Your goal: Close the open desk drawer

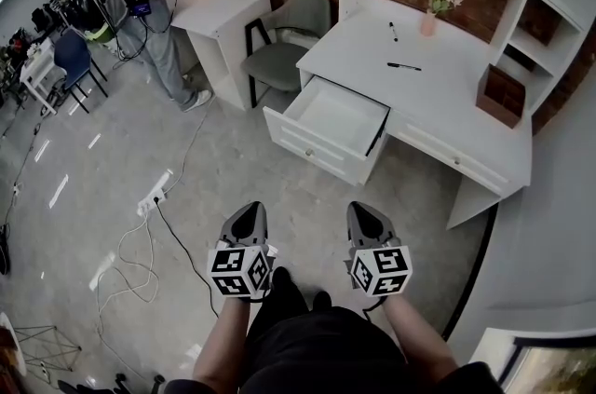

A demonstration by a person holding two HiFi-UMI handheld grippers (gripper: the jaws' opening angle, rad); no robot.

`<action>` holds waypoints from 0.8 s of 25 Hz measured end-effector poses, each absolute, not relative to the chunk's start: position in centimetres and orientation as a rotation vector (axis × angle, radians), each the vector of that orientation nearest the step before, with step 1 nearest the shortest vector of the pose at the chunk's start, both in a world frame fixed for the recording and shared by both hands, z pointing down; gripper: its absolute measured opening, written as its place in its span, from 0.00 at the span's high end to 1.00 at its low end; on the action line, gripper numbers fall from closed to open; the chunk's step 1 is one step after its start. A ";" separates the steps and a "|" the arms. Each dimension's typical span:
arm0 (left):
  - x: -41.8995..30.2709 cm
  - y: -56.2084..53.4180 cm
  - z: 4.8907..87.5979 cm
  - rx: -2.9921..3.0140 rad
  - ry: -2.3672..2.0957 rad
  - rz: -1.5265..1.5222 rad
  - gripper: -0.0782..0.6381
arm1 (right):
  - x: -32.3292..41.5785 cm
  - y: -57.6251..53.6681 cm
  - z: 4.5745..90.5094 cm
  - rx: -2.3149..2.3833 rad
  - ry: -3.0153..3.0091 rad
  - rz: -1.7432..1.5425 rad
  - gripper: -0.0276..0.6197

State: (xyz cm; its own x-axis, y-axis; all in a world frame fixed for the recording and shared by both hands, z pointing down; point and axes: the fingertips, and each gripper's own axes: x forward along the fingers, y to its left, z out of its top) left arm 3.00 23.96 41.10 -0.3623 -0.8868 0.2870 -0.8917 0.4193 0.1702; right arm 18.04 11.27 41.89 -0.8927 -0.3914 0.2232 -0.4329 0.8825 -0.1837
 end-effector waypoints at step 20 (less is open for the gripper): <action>-11.1 12.6 44.8 1.695 -2.178 0.165 0.88 | 7.1 2.1 46.1 0.920 -2.699 0.421 0.95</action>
State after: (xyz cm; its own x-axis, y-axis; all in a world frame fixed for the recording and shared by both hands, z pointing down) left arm -11.09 12.60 44.82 -0.2044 -0.9101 0.3605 -0.9539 0.2678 0.1352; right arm 7.11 2.12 46.14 -0.7661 -0.5503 0.3321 -0.6253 0.7577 -0.1869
